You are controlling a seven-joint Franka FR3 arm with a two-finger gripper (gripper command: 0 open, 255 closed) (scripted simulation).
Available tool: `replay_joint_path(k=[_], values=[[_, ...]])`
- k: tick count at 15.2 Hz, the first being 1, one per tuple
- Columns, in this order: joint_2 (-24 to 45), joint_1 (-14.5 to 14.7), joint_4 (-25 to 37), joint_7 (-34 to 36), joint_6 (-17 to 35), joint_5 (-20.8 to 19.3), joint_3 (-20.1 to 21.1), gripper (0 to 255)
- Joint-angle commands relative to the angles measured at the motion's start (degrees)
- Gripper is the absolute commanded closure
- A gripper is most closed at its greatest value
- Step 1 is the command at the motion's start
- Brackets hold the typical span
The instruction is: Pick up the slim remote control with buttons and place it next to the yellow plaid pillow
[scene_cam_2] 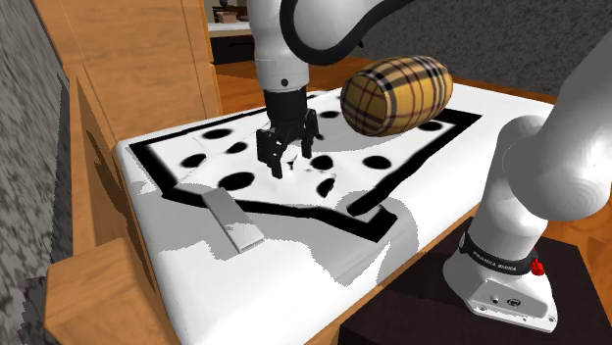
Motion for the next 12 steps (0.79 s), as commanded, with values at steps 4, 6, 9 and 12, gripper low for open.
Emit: replay_joint_path(k=[4, 6, 9, 12], values=[[10.7, 0.4, 6.2, 6.5, 6.0, -2.5, 2.8, 0], [15.0, 0.7, 9.2, 9.2, 7.7, -4.1, 3.6, 0], [21.4, 1.6, 14.4, 13.3, 9.6, -6.9, 4.3, 0], [26.0, 2.5, 17.8, 16.0, 11.1, -9.0, 4.3, 0]])
